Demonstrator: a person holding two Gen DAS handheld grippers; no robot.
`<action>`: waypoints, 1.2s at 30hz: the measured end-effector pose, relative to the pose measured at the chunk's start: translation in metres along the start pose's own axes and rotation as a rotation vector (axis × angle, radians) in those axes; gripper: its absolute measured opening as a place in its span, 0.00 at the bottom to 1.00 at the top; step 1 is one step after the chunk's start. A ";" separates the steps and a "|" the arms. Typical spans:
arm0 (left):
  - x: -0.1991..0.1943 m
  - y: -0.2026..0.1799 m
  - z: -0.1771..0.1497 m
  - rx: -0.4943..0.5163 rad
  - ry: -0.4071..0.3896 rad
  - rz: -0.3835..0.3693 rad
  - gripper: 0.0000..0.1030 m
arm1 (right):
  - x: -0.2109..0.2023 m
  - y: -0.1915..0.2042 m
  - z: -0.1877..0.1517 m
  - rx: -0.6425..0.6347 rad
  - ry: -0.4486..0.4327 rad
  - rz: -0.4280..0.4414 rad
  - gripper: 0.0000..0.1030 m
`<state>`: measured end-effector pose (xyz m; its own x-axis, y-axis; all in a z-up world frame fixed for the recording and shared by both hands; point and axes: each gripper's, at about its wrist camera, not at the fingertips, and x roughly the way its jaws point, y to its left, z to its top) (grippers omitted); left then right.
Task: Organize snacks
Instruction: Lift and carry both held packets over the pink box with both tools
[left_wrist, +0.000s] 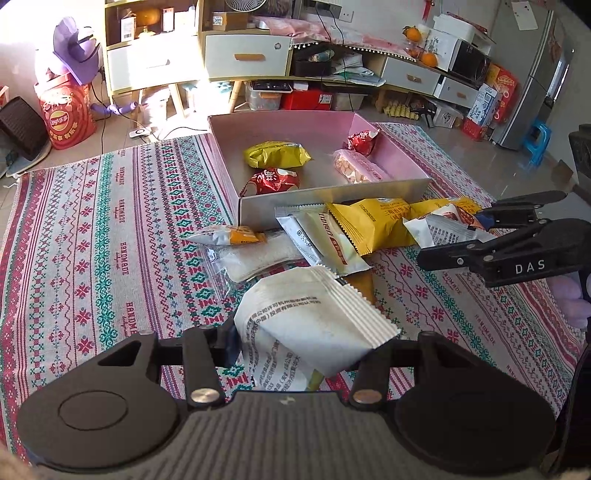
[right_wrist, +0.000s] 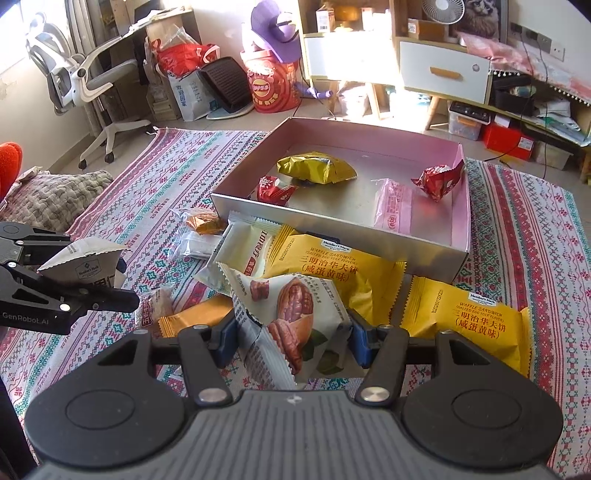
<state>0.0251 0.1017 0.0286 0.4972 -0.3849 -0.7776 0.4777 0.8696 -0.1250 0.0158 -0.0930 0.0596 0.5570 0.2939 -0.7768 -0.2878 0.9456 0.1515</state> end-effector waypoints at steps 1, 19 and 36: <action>0.000 0.000 0.001 -0.002 -0.002 0.004 0.53 | 0.000 0.000 0.001 0.003 -0.002 -0.001 0.53; 0.013 -0.013 0.043 -0.041 -0.044 0.039 0.53 | -0.006 -0.008 0.028 0.046 -0.062 -0.002 0.53; 0.090 -0.036 0.119 -0.004 -0.070 0.045 0.53 | 0.034 -0.071 0.084 0.214 -0.092 -0.037 0.53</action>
<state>0.1387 -0.0013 0.0363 0.5675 -0.3661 -0.7375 0.4511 0.8876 -0.0934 0.1202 -0.1389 0.0736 0.6357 0.2609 -0.7265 -0.0993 0.9610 0.2582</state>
